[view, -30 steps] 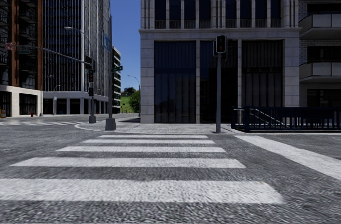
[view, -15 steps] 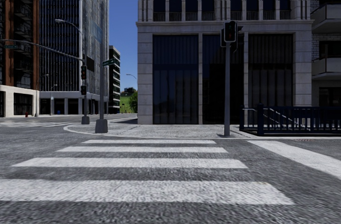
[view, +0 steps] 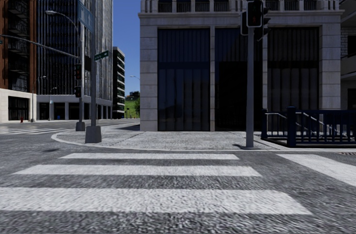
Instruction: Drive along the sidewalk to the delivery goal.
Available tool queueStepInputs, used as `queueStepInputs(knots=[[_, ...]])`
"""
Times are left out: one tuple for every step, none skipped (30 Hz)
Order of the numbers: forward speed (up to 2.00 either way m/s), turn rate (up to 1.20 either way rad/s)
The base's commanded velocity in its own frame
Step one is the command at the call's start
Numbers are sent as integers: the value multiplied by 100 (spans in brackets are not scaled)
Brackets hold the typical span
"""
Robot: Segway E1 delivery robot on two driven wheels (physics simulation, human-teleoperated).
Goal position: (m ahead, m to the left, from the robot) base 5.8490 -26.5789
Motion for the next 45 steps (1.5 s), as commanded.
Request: queueStepInputs(knots=[[200, 0], [200, 0], [200, 0], [200, 0], [200, 0], [200, 0], [200, 0], [200, 0], [200, 0], [200, 0], [200, 0], [200, 0], [200, 0], [200, 0], [200, -4], [200, -4], [200, -12], [200, -15], [200, -16], [200, -17], [200, -17], [200, -17], [200, -17], [200, -17], [200, -17], [200, -17], [200, -17], [200, -17], [200, -17], [200, -17], [200, -17], [200, -17], [200, -17], [200, -17], [200, -18], [200, -19], [200, -19], [200, -19], [200, -21], [200, -22], [200, -23], [200, -23], [200, -23], [196, -23], [181, -23]])
